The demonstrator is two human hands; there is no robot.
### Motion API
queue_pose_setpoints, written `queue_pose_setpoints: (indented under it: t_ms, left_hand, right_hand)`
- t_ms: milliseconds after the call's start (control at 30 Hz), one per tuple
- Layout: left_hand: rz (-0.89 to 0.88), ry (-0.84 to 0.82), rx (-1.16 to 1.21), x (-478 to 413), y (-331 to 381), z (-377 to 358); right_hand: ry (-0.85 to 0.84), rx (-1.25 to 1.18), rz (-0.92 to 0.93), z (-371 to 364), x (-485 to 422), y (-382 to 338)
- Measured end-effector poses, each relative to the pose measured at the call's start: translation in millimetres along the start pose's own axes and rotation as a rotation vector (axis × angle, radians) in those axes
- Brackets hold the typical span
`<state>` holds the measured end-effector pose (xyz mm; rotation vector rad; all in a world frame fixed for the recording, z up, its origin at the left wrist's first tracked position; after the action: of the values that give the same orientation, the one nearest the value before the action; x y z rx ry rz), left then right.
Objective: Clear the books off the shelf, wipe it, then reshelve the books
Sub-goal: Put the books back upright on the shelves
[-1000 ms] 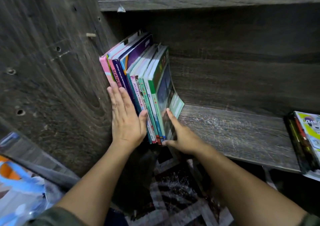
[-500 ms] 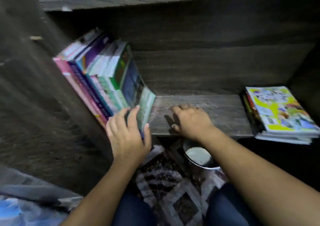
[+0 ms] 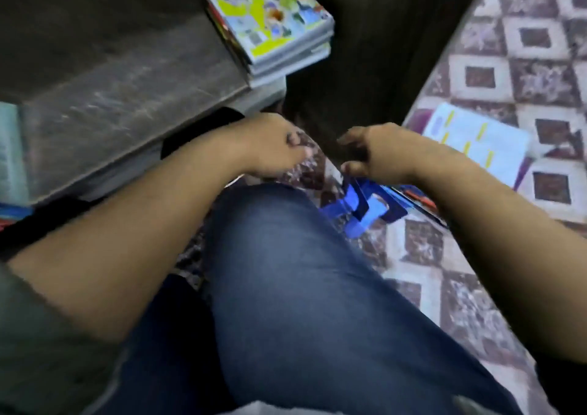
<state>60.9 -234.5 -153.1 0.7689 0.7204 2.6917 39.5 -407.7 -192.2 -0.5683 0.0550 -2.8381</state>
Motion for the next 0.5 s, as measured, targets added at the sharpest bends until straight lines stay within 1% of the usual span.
queue_pose_setpoints:
  t_ms: [100,167,333,400,500]
  left_hand:
    - [-0.057,-0.176,-0.111,-33,38,-44]
    - [-0.1,-0.272,-0.179,-52,58,-73]
    - [-0.19,-0.464,-0.299,-90,99,-139]
    - [-0.217,-0.503,-0.322,-107,110,-161]
    - [-0.27,-0.459,-0.323,-142,124,-188]
  right_hand:
    - [-0.098,-0.046,-0.08,-43,15,45]
    - [-0.13,-0.063,-0.14,-70,24,72]
    - [-0.115,-0.109,-0.361,-124,36,143]
    - [-0.064,-0.106,-0.428,-139,36,171]
    - [0.037,-0.091,-0.518,-158,33,211]
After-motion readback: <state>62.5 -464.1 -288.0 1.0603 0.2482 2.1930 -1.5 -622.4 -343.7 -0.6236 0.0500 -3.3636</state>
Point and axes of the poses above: each hand's wrist, its own x-axis away from the middle knuckle, its own z-axis out of the back of the hand, y = z × x, the point moved 4 cm from there along -x, towards the middle knuckle, and after that the axes turned 15 degrees about x, right-handed, at the moved point
